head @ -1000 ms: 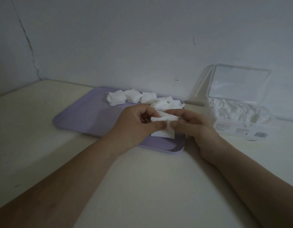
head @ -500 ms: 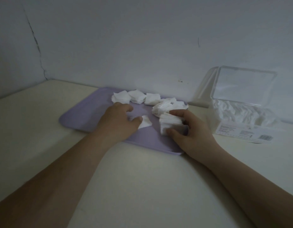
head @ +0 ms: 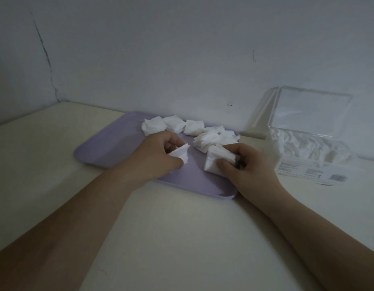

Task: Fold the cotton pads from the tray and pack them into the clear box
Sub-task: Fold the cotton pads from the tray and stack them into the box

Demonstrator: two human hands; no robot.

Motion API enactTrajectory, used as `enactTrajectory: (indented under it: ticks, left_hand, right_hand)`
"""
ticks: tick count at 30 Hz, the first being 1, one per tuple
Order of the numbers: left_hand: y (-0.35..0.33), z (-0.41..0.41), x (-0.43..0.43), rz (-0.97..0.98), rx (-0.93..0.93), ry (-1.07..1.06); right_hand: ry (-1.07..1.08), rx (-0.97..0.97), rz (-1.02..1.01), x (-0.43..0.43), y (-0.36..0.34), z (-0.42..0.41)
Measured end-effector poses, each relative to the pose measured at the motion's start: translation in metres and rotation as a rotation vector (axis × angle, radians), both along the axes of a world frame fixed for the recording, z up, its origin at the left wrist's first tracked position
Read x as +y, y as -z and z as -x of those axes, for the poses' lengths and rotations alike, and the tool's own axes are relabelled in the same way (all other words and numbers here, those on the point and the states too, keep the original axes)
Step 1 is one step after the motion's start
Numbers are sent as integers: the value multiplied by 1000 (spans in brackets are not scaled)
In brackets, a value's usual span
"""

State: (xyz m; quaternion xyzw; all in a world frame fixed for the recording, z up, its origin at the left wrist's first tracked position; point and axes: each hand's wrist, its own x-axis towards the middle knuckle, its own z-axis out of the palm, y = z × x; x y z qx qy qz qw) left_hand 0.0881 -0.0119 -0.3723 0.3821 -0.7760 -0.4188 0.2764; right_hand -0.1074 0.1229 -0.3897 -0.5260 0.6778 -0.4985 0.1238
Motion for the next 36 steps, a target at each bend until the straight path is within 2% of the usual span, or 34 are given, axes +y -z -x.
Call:
enactTrajectory:
  ticks: [5,9,13,17,22,27,32,36]
  left_hand:
    - [-2,1,4,-19,86,40]
    - [-4,4,10,-196,299,242]
    - [-1,14,24,-254,260,369]
    - [5,19,27,-71,165,269]
    - [6,22,30,-45,204,199]
    - [10,24,27,-7,192,134]
    - [8,25,27,-5,160,79]
    - [2,20,22,-67,121,153]
  right_hand:
    - [-1,-52,6,-1,1,1]
    - [-24,-117,14,-1,1,2]
    - [-93,-182,30,0,1,3]
    - [-145,-146,-7,0,4,6]
    - [-236,-181,-15,-1,5,6]
    - [-377,-344,-83,2,2,8]
    - [-275,-199,-35,0,4,5]
    - [-235,-143,26,-2,5,7]
